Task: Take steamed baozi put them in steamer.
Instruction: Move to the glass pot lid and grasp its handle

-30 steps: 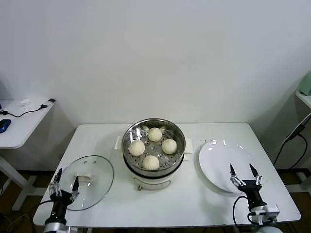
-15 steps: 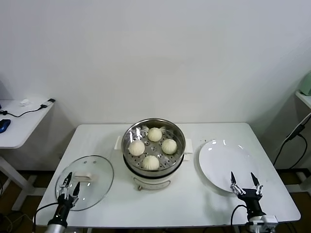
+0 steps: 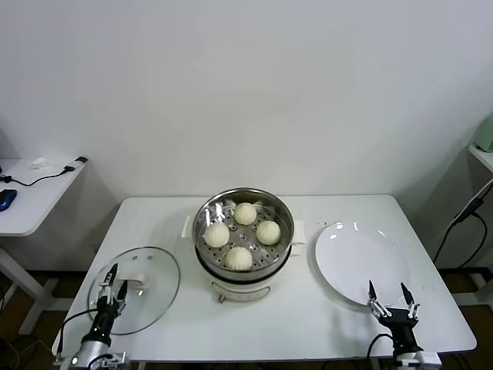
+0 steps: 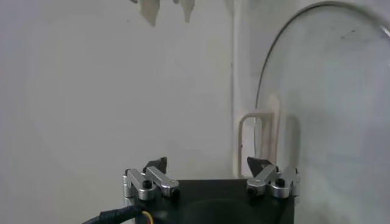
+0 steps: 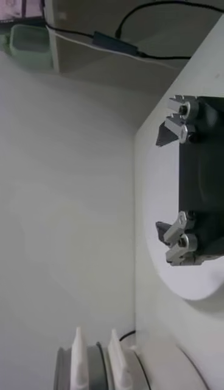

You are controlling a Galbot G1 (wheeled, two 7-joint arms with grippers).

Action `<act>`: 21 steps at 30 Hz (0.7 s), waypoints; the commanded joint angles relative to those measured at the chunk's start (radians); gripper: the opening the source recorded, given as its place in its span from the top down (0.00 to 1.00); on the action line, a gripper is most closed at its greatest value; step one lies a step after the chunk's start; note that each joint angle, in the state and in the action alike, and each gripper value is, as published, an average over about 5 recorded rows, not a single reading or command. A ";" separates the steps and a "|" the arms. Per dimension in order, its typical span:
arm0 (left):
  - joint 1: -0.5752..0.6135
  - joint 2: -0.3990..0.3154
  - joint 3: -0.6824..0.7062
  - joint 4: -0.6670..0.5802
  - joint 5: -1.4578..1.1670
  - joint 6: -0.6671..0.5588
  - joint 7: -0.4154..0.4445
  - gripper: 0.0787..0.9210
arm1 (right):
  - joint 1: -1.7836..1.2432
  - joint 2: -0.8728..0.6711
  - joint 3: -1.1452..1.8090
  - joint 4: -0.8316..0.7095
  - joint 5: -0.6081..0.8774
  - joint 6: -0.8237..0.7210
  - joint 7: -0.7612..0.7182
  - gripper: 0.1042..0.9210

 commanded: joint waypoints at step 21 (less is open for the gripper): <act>-0.093 -0.025 0.011 0.168 0.044 0.001 -0.033 0.65 | 0.004 0.029 -0.016 -0.020 -0.031 0.014 -0.001 0.12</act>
